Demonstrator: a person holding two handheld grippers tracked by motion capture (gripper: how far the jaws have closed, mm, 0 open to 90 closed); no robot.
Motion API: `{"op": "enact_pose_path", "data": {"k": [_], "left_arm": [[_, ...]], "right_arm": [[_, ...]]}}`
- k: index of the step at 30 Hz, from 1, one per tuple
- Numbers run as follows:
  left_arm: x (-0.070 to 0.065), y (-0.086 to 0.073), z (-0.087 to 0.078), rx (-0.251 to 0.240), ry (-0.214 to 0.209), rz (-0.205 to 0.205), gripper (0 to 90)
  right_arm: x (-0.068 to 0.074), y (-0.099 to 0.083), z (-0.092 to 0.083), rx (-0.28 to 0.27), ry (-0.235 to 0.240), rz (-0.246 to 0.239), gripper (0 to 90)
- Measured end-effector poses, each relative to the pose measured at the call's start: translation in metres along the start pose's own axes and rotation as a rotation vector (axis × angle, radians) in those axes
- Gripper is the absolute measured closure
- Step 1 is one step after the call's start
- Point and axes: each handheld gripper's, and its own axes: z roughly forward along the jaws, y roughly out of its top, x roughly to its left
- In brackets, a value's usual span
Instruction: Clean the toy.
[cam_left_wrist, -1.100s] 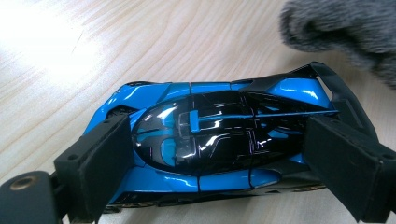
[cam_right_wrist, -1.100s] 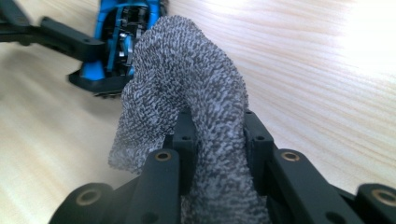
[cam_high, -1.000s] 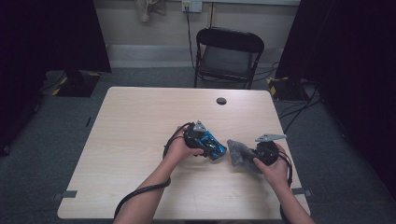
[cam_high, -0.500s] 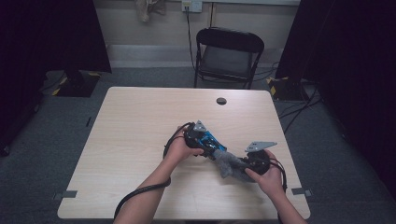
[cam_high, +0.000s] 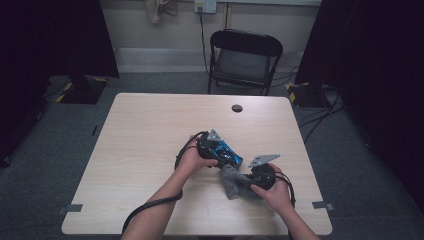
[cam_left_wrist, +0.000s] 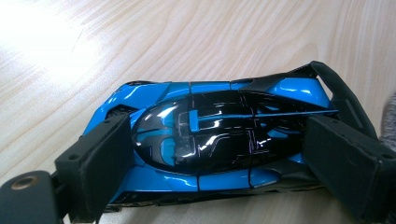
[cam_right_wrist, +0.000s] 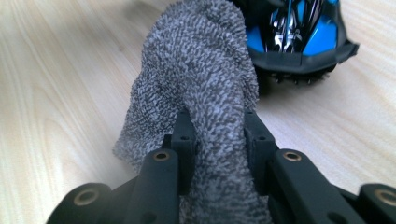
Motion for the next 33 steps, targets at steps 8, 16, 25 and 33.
{"op": "enact_pose_path", "data": {"k": [8, 16, 25, 33], "left_arm": [[0.000, 0.000, 0.000, -0.001, 0.000, 0.001, 8.9], [0.000, -0.001, 0.000, -0.004, -0.001, 0.001, 8.9], [0.001, -0.001, 0.000, -0.007, 0.000, 0.000, 8.9], [0.001, -0.001, 0.000, -0.009, 0.001, -0.002, 8.9]], "right_arm": [[-0.005, -0.001, 0.002, -0.004, -0.035, 0.022, 71.2], [-0.015, -0.002, -0.002, -0.006, -0.063, 0.032, 71.2], [-0.027, -0.004, -0.007, -0.006, -0.115, 0.058, 71.3], [-0.036, -0.002, -0.008, -0.005, -0.160, 0.096, 71.2]]}}
